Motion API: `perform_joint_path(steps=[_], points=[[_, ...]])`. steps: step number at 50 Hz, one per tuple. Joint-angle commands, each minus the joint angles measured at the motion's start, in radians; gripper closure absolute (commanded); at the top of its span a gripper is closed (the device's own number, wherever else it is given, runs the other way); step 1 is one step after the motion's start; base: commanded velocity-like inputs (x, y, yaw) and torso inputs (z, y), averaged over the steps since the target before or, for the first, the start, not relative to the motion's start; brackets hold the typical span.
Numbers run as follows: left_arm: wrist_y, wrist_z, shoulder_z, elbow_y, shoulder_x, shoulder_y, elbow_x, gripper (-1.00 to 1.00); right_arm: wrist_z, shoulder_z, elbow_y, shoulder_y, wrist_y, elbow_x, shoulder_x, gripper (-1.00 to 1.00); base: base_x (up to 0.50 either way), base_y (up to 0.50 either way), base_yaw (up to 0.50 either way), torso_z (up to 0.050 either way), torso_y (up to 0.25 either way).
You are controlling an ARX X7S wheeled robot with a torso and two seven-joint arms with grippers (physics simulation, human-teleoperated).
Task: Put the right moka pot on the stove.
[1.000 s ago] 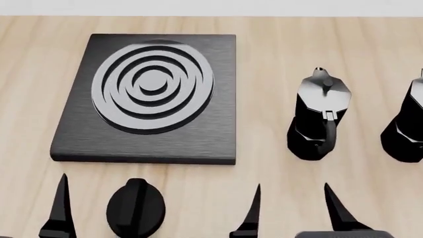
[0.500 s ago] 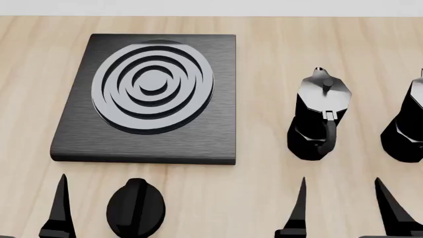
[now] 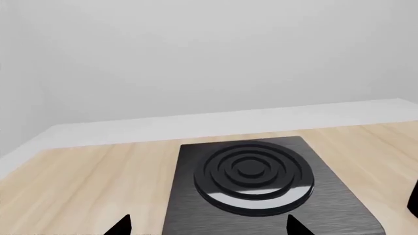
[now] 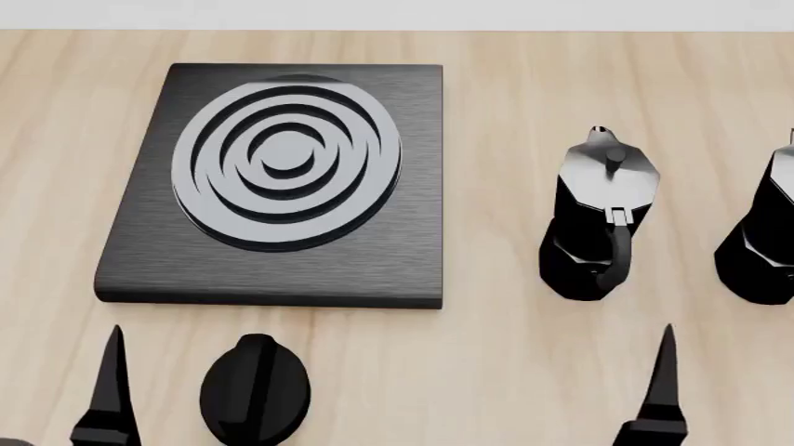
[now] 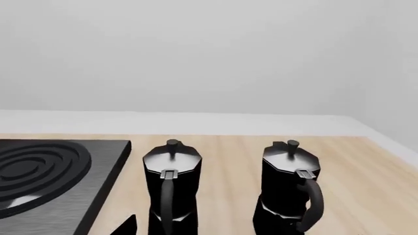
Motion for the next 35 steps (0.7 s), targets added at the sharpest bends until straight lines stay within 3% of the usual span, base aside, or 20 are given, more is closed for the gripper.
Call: perform_joint_path(steps=[1,6,17,35], points=[[0.0,-0.007,-0.005,-0.001,0.0,0.001,-0.009,-1.0,-0.032,0.069,0.029,-0.019,-0.011,0.053,0.038,-1.0,0.0,0.0,0.0,0.0,0.0],[0.002,-0.007,-0.005,-0.003,0.0,0.001,-0.014,-1.0,-0.082,0.095,0.049,-0.018,-0.014,0.126,0.052,-1.0,0.0,0.0,0.0,0.0,0.0],[0.004,-0.007,-0.015,-0.002,0.0,0.002,-0.035,-1.0,-0.138,0.098,0.164,0.006,-0.067,0.081,0.052,-1.0,0.0,0.0,0.0,0.0,0.0],[0.003,-0.012,-0.02,-0.004,0.0,-0.002,-0.055,-1.0,-0.122,0.14,0.195,0.079,0.032,0.194,0.124,-1.0,0.0,0.0,0.0,0.0,0.0]])
